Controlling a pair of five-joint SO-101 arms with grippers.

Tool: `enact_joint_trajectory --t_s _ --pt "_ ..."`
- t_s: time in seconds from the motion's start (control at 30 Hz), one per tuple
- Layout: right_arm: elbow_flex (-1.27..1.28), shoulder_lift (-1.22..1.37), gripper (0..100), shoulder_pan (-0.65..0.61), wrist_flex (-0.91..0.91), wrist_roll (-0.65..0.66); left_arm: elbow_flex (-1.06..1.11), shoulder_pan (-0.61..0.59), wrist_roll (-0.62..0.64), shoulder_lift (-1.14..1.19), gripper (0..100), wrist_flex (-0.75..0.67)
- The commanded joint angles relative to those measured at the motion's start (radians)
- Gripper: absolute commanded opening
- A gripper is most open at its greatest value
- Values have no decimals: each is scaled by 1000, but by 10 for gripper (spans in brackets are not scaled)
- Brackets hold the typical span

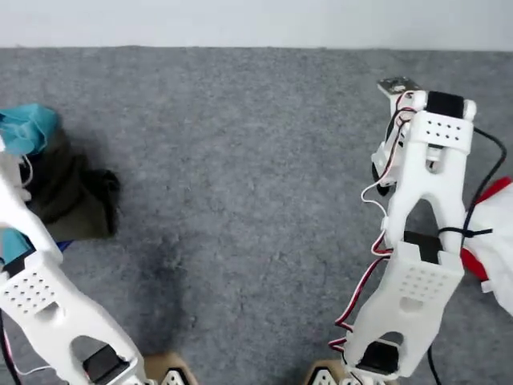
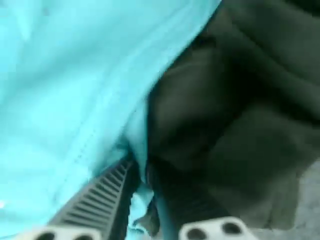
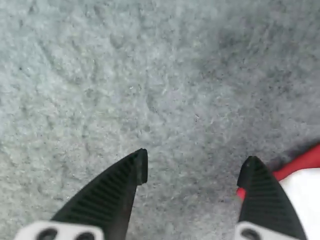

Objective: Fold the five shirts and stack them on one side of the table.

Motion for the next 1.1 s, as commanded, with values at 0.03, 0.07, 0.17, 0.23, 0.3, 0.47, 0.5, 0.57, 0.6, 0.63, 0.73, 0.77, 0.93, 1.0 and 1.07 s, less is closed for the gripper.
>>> enact_joint_trajectory --t_s 0.03,0.07,0.17,0.23,0.3,0.47,0.5,0.57,0.6,0.63,0.73,0.77,0.93,1.0,1.07 --pt "-5 -56 303 13 42 -12 -513 26 -6 -12 12 192" --pt "-5 -56 303 13 42 -12 -616 26 -6 -11 12 218" --pt "-5 -56 303 16 42 -12 -854 18 -9 -11 12 219" --pt "-5 -58 303 16 42 -11 -987 15 -9 -12 12 218" --pt "-5 -58 303 16 42 -11 -1073 11 -11 -23 12 199" --pt "-5 -58 303 16 42 -11 -1035 38 -8 -201 12 126" --pt "-5 -58 303 16 42 -11 -1027 69 -9 -219 12 135" --pt "-5 -58 303 15 42 -11 -986 87 -9 -218 13 175" --pt "-5 -58 303 16 42 -11 -958 84 -9 -209 13 187" --pt "-5 -58 303 18 44 -9 -928 71 -9 -195 16 192" --pt "-5 -58 303 56 44 -9 -829 -43 -9 -130 70 189" --pt "-5 -58 303 70 44 -9 -796 -89 -9 -100 100 189" --pt "-5 -54 303 111 44 -9 -624 -206 -11 117 201 187" --pt "-5 -54 303 117 44 -9 -618 -215 -11 213 202 150" --pt "-5 -56 303 122 44 -9 -618 -227 -9 310 202 71"
